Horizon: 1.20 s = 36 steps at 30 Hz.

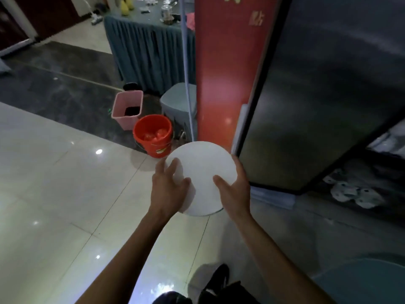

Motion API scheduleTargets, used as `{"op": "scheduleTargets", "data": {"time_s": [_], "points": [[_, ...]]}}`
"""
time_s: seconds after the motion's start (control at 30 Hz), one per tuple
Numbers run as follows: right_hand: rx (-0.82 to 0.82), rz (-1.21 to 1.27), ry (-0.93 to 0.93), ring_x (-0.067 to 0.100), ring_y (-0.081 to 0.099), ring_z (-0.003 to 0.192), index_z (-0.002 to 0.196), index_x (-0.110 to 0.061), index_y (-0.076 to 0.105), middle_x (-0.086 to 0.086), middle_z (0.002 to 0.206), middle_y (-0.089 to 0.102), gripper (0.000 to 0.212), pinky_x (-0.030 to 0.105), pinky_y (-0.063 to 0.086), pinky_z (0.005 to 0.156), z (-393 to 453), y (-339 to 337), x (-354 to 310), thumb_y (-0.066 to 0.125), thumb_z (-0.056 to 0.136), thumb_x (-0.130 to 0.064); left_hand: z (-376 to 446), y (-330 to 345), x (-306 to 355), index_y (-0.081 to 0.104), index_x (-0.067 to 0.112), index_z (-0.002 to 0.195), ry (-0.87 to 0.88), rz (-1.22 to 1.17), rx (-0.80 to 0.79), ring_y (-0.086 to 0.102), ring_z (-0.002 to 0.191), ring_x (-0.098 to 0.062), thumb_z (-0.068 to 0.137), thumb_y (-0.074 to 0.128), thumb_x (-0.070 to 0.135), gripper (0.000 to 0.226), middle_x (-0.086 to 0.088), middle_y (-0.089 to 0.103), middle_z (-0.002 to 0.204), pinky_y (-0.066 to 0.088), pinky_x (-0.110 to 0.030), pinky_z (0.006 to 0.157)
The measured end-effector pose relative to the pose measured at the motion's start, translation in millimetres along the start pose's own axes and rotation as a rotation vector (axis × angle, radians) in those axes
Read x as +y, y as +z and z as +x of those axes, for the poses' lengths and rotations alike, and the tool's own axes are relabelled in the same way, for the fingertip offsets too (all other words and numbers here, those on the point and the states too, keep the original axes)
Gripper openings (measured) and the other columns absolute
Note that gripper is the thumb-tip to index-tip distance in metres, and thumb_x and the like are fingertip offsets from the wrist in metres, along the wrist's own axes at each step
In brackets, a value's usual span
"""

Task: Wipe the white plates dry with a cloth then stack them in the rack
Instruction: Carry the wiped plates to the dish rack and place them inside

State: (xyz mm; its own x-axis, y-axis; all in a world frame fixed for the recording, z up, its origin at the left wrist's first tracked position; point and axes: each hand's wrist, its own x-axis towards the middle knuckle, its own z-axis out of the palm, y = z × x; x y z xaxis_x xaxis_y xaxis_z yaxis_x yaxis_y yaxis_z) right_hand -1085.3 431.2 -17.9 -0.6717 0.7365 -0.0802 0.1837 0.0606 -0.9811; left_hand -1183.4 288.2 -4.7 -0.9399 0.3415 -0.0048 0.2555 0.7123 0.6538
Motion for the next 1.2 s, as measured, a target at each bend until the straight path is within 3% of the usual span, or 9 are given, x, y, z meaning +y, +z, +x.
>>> {"op": "scheduleTargets", "data": {"time_s": [0.1, 0.27, 0.5, 0.63, 0.8, 0.9, 0.97, 1.07, 1.2], "points": [[0.077, 0.009, 0.006, 0.011, 0.049, 0.124, 0.141, -0.048, 0.038, -0.013, 0.138, 0.05, 0.073, 0.035, 0.054, 0.093, 35, -27, 0, 0.075, 0.082, -0.024, 27, 26, 34, 0.041, 0.021, 0.148, 0.045, -0.048, -0.052, 0.034, 0.143, -0.029, 0.09, 0.068, 0.036, 0.066, -0.001, 0.024, 0.162, 0.036, -0.048, 0.112], [0.183, 0.065, 0.023, 0.009, 0.05, 0.123, 0.138, -0.046, 0.041, -0.013, 0.137, 0.051, 0.07, 0.018, 0.047, 0.082, 78, -71, 7, 0.075, 0.084, -0.018, 68, 69, 83, 0.041, 0.02, 0.149, 0.137, -0.039, -0.154, 0.034, 0.142, -0.03, 0.089, 0.069, 0.033, 0.068, -0.003, 0.023, 0.162, 0.036, -0.046, 0.112], [0.399, 0.056, 0.079, 0.006, 0.053, 0.122, 0.13, -0.056, 0.042, -0.018, 0.132, 0.057, 0.073, 0.019, 0.047, 0.096, 144, -118, 20, 0.075, 0.084, -0.01, 133, 140, 139, 0.044, 0.014, 0.148, 0.27, -0.044, -0.306, 0.038, 0.138, -0.032, 0.087, 0.071, 0.027, 0.068, -0.008, 0.027, 0.16, 0.034, -0.039, 0.112], [0.51, -0.017, 0.141, 0.013, 0.05, 0.128, 0.147, -0.036, 0.042, -0.008, 0.143, 0.053, 0.075, 0.033, 0.045, 0.103, 182, -141, 20, 0.076, 0.085, -0.013, 173, 177, 177, 0.041, 0.016, 0.15, 0.333, -0.073, -0.411, 0.034, 0.141, -0.03, 0.088, 0.07, 0.026, 0.069, -0.007, 0.023, 0.162, 0.034, -0.039, 0.113], [0.682, -0.065, 0.151, 0.01, 0.051, 0.125, 0.149, -0.033, 0.041, -0.009, 0.143, 0.053, 0.08, 0.027, 0.044, 0.099, 215, -175, 15, 0.07, 0.075, -0.036, 207, 222, 230, 0.042, 0.02, 0.15, 0.42, -0.085, -0.514, 0.033, 0.143, -0.029, 0.087, 0.071, 0.027, 0.07, -0.006, 0.022, 0.163, 0.031, -0.035, 0.115], [0.789, -0.039, 0.178, 0.012, 0.052, 0.125, 0.144, -0.036, 0.044, -0.009, 0.14, 0.055, 0.073, 0.036, 0.047, 0.103, 221, -201, 18, 0.078, 0.081, -0.024, 210, 247, 261, 0.039, 0.022, 0.152, 0.482, -0.071, -0.608, 0.031, 0.144, -0.031, 0.089, 0.069, 0.028, 0.07, -0.005, 0.021, 0.163, 0.033, -0.041, 0.115], [0.861, -0.031, 0.207, 0.013, 0.053, 0.126, 0.144, -0.035, 0.044, -0.009, 0.141, 0.055, 0.072, 0.041, 0.047, 0.105, 223, -220, 22, 0.078, 0.084, -0.016, 209, 265, 282, 0.037, 0.021, 0.153, 0.538, -0.058, -0.66, 0.026, 0.146, -0.03, 0.091, 0.067, 0.028, 0.069, -0.006, 0.021, 0.164, 0.027, -0.038, 0.118], [0.946, -0.015, 0.25, 0.013, 0.052, 0.126, 0.143, -0.04, 0.041, -0.011, 0.139, 0.053, 0.072, 0.042, 0.047, 0.105, 224, -249, 29, 0.077, 0.085, -0.018, 202, 297, 312, 0.035, 0.023, 0.154, 0.622, -0.038, -0.726, 0.022, 0.147, -0.025, 0.092, 0.067, 0.03, 0.07, -0.004, 0.019, 0.164, 0.023, -0.032, 0.116], [1.046, -0.017, 0.291, 0.019, 0.051, 0.128, 0.15, -0.03, 0.039, -0.002, 0.145, 0.051, 0.074, 0.045, 0.047, 0.104, 223, -299, 43, 0.076, 0.087, -0.021, 185, 342, 361, 0.034, 0.025, 0.153, 0.685, -0.021, -0.825, 0.028, 0.143, -0.025, 0.09, 0.068, 0.032, 0.073, -0.001, 0.018, 0.163, 0.028, -0.035, 0.114]]}}
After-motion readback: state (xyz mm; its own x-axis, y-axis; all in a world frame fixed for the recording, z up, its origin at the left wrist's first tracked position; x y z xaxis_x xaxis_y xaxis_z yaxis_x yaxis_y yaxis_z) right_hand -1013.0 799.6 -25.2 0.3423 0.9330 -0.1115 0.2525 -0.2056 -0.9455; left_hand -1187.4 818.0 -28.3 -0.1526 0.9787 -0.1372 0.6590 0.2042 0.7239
